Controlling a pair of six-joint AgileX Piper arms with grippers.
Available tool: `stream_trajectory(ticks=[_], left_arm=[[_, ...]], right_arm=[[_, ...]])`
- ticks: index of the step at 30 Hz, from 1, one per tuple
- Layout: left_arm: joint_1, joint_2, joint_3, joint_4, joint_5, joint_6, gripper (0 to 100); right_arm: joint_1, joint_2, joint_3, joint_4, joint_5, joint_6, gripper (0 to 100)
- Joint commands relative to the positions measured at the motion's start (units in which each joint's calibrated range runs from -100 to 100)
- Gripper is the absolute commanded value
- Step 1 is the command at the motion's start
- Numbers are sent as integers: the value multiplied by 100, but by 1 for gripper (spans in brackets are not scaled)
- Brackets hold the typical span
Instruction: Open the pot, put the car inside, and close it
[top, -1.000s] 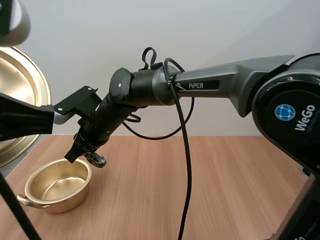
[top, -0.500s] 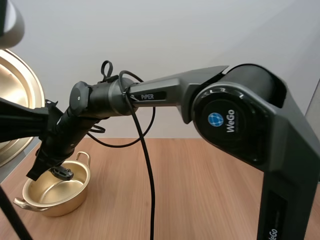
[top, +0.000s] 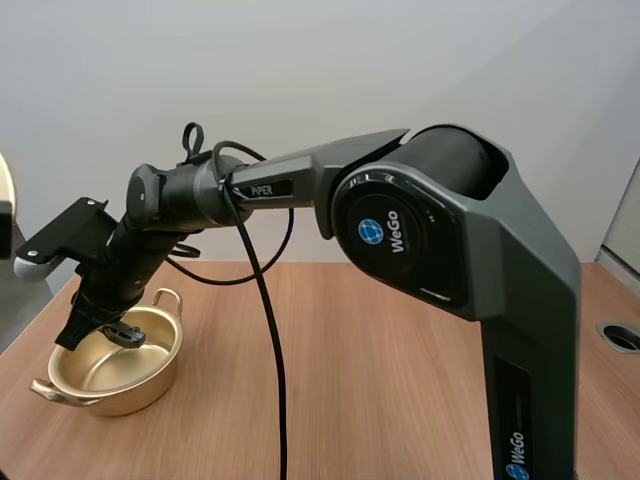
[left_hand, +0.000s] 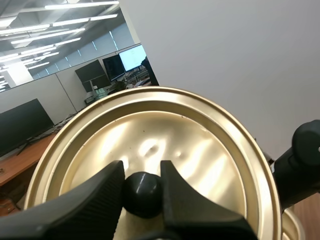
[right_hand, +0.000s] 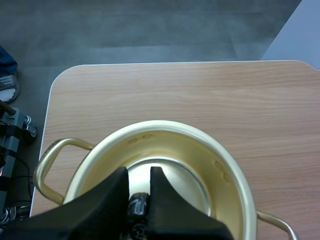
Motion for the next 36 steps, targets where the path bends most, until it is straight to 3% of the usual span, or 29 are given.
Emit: stream_trajectory(ticks=[1, 36], left_arm=[[-2, -7, 62, 181, 0, -49, 0], [-2, -7, 92, 368, 0, -59, 0]], right_arm=[[2, 4, 3, -10, -23, -4, 0], [2, 911, -157, -279, -1090, -28, 0]])
